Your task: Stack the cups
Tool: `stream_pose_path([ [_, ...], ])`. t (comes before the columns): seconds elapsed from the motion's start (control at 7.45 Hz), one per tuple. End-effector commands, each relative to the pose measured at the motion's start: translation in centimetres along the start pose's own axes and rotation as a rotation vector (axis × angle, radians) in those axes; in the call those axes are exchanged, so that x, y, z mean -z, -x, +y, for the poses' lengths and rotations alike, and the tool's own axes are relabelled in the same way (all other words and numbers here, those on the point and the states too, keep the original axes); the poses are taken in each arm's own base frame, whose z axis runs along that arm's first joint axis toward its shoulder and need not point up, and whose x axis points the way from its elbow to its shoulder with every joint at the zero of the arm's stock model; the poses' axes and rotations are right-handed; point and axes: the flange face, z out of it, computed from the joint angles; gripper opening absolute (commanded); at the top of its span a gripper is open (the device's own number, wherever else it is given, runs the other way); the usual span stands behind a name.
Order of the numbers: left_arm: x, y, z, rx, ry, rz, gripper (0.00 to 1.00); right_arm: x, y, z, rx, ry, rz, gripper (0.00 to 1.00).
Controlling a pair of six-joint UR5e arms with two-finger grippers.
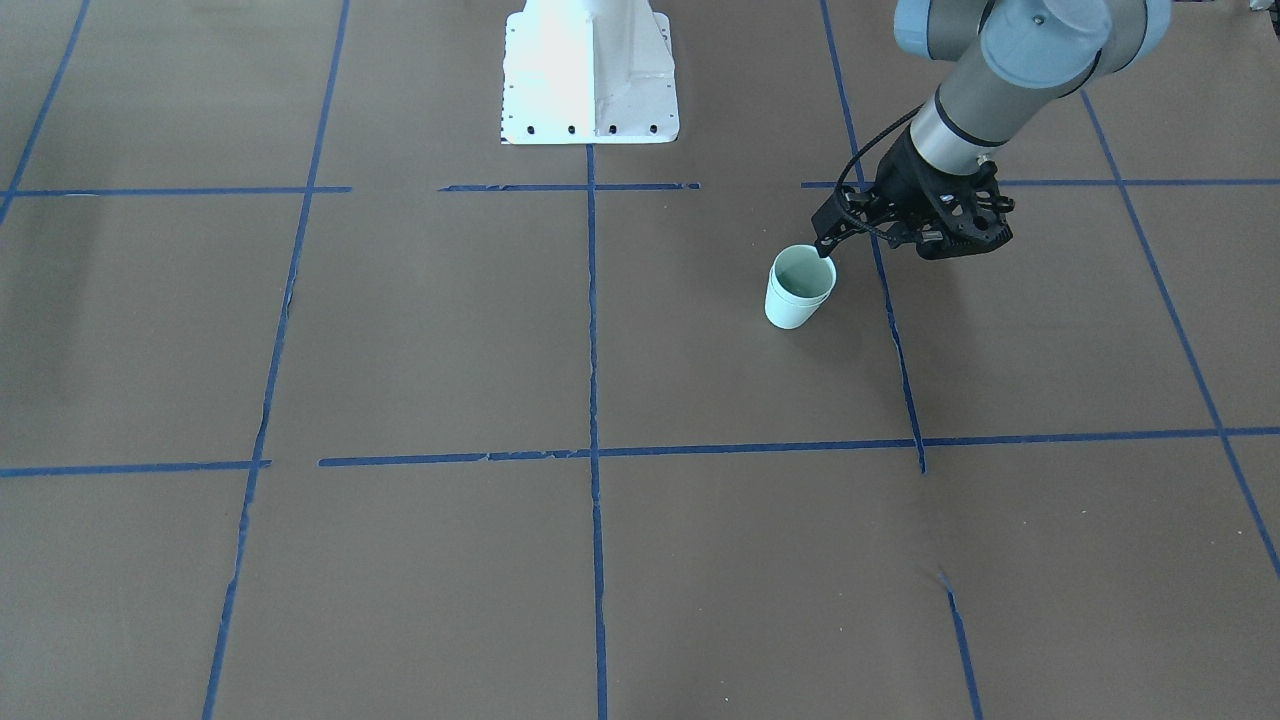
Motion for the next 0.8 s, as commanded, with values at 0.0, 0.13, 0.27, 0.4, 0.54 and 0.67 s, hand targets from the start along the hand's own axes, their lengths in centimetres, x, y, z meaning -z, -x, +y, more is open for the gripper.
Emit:
stream_pose_path([
  [0.0, 2.8, 3.4, -3.6, -0.110, -0.057, -0.035, 1.00, 0.0, 0.0, 0.0, -0.001, 0.001, 0.000, 1.00],
  [0.13, 5.8, 7.7, -8.1, -0.164, -0.124, -0.072, 1.00, 0.0, 0.0, 0.0, 0.000, 0.000, 0.000, 1.00],
  [0.27, 7.5, 13.1, -11.3, -0.233, -0.141, -0.125, 1.00, 0.1, 0.0, 0.0, 0.001, -0.001, 0.000, 1.00],
  [0.4, 9.2, 18.2, -14.7, -0.299, -0.155, -0.175, 1.00, 0.0, 0.0, 0.0, 0.000, 0.000, 0.000, 1.00],
  [0.54, 9.6, 24.3, -17.8, -0.347, -0.135, -0.228, 1.00, 0.0, 0.0, 0.0, -0.001, 0.001, 0.000, 1.00],
  [0.67, 10.8, 30.7, -20.1, -0.354, -0.122, -0.263, 1.00, 0.0, 0.0, 0.0, -0.001, 0.001, 0.000, 1.00],
])
